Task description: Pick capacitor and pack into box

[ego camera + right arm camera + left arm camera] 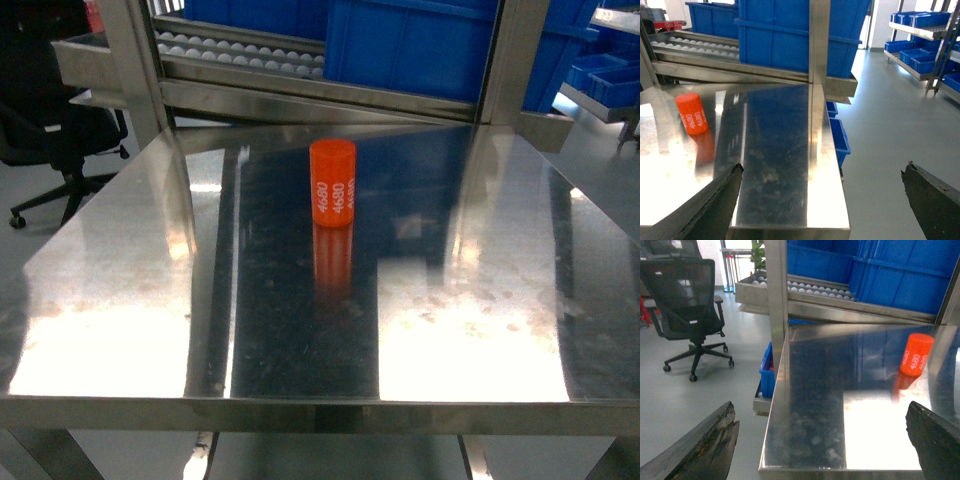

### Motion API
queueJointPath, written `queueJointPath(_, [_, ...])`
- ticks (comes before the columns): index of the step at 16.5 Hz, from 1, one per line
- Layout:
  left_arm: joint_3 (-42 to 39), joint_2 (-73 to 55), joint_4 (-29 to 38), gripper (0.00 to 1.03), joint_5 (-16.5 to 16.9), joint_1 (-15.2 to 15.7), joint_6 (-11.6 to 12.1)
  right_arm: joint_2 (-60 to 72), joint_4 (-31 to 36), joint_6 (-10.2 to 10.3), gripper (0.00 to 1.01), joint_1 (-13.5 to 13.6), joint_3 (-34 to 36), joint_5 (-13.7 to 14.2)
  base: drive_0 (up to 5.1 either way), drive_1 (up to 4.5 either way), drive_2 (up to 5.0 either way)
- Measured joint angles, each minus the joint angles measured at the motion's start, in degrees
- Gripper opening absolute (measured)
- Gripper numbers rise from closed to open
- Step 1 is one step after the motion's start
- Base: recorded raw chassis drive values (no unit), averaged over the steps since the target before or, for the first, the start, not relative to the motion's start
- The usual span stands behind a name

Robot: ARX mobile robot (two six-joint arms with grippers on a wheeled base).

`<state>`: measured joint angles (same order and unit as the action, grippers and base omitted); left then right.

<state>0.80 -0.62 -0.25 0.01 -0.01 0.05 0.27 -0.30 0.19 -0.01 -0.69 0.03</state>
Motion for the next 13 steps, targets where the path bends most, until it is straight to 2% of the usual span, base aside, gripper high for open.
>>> queueJointPath(13, [0.0,0.0,0.0,0.98,0.0,0.0,0.0,0.0,0.0,0.0,0.98,0.0,0.0,0.0,0.0,0.0,0.0])
